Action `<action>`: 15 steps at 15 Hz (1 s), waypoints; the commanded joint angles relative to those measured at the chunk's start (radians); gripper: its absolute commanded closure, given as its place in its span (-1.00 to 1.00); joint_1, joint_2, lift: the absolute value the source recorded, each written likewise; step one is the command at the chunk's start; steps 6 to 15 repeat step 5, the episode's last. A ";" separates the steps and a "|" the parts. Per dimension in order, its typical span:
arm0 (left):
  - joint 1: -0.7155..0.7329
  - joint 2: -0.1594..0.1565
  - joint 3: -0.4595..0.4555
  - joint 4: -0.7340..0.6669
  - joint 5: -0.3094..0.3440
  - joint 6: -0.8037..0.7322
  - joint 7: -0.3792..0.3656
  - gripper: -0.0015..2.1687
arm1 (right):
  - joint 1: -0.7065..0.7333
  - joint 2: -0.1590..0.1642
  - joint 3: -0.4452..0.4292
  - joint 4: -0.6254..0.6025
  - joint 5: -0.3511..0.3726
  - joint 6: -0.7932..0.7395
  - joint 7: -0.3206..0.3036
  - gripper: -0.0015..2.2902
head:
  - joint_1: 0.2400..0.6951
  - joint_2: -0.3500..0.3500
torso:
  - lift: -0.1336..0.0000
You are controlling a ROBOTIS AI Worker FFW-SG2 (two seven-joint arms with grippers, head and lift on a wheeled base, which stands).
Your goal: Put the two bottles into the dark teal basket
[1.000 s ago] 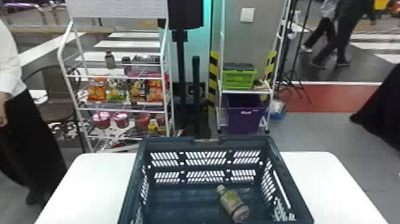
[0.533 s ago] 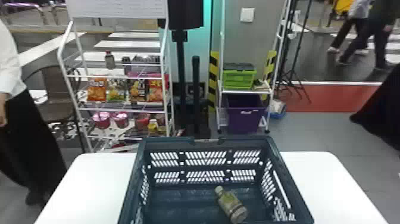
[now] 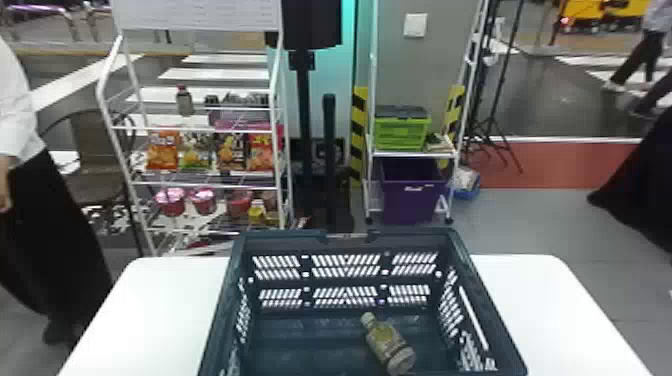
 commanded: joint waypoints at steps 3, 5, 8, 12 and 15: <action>0.006 0.000 -0.013 0.005 -0.017 -0.003 0.005 -0.98 | 0.004 -0.001 0.000 -0.002 -0.003 0.000 0.014 -0.96 | 0.14 0.00 | 1.00; 0.011 0.000 -0.014 0.010 -0.017 -0.012 0.007 -0.98 | 0.004 -0.003 -0.002 -0.003 0.000 0.000 0.014 -0.96 | 0.14 0.00 | 1.00; 0.011 0.000 -0.014 0.010 -0.017 -0.012 0.007 -0.98 | 0.004 -0.003 -0.002 -0.003 0.000 0.000 0.014 -0.96 | 0.14 0.00 | 1.00; 0.011 0.000 -0.014 0.010 -0.017 -0.012 0.007 -0.98 | 0.004 -0.003 -0.002 -0.003 0.000 0.000 0.014 -0.96 | 0.14 0.00 | 1.00; 0.011 0.000 -0.014 0.010 -0.017 -0.012 0.007 -0.98 | 0.004 -0.003 -0.002 -0.003 0.000 0.000 0.014 -0.96 | 0.14 0.00 | 1.00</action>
